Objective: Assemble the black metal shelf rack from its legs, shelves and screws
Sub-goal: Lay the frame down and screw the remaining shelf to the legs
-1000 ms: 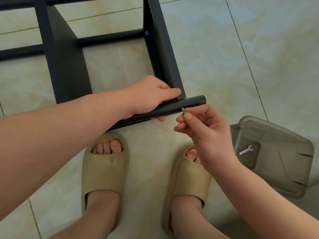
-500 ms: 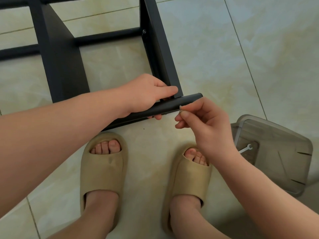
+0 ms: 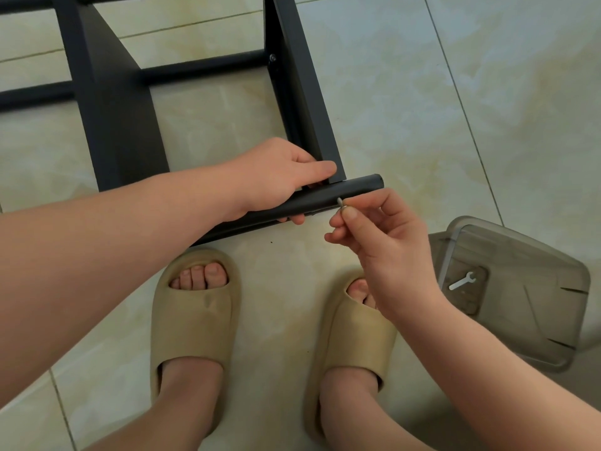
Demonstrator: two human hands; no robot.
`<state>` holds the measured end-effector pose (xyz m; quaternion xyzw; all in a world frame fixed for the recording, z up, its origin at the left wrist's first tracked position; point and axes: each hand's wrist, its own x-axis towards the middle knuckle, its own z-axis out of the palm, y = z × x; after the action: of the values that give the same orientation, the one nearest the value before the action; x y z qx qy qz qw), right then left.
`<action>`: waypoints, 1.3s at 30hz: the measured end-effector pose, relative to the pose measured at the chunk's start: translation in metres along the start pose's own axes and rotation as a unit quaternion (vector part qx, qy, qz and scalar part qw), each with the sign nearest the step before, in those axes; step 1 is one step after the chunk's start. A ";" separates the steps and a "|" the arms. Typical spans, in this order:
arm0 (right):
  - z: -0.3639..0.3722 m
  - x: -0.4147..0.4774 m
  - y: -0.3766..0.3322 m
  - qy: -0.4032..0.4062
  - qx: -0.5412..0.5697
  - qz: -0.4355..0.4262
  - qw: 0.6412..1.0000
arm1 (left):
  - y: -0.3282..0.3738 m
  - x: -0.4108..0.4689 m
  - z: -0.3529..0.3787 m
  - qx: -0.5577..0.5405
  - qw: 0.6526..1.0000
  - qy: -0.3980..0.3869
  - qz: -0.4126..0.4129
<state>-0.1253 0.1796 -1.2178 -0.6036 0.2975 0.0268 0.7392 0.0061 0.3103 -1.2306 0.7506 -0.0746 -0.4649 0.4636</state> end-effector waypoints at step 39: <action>0.002 0.002 -0.008 0.025 -0.085 -0.035 0.995 | 0.000 0.003 -0.001 -0.009 1.000 0.004 -0.001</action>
<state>-0.1193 0.1786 -1.2113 -0.6753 0.2909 0.0108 0.6777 0.0086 0.3097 -1.2320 0.7484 -0.0676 -0.4633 0.4698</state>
